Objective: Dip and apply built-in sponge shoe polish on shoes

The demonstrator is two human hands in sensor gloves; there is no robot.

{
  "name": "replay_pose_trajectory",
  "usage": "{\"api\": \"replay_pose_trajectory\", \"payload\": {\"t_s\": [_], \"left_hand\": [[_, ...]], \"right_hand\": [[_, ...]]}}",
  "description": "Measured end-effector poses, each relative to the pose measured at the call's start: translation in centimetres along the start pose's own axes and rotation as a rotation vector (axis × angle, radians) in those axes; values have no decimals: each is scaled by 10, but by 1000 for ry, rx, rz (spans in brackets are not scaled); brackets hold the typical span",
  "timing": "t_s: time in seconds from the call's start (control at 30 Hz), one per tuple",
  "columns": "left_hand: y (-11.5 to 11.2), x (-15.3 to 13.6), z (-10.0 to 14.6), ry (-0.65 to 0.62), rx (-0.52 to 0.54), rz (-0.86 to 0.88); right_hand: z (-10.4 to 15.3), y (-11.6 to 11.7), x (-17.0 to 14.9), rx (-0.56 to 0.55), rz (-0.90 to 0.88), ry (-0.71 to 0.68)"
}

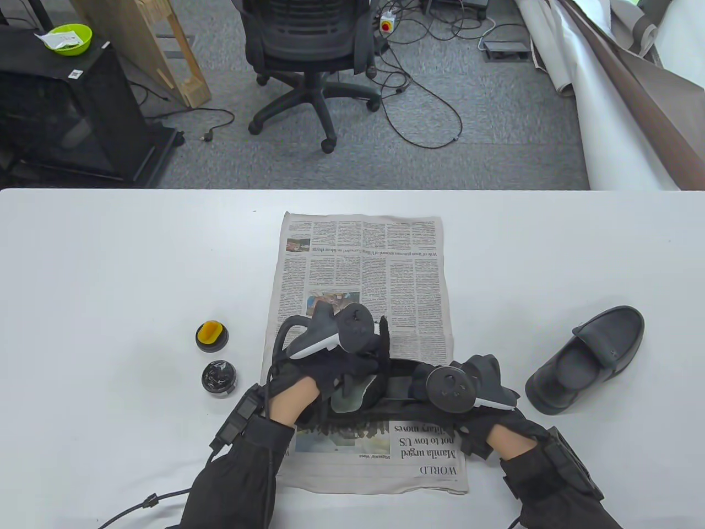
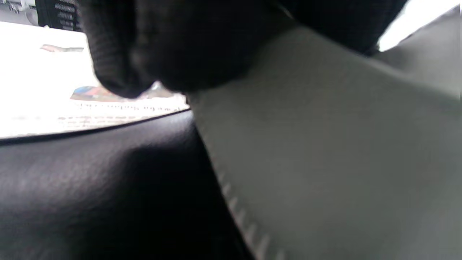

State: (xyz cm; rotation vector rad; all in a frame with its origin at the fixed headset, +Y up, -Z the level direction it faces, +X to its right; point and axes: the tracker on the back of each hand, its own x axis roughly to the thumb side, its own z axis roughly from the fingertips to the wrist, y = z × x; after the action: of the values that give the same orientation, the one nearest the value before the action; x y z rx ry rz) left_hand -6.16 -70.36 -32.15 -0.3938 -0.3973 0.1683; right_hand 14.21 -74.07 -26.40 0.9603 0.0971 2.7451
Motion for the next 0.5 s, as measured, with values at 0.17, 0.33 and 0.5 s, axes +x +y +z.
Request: {"api": "replay_pose_trajectory", "payload": {"t_s": [0.17,0.33,0.5], "left_hand": [[-1,-15,1,37,-48,31],[-4,-42,7,150,-108,-53],[-5,-70,18,241,-138,-54]], "right_hand": [[0,0,0,-4,-3,1],[0,0,0,-2,-2,-2],[0,0,0,-2,3,-2]]}}
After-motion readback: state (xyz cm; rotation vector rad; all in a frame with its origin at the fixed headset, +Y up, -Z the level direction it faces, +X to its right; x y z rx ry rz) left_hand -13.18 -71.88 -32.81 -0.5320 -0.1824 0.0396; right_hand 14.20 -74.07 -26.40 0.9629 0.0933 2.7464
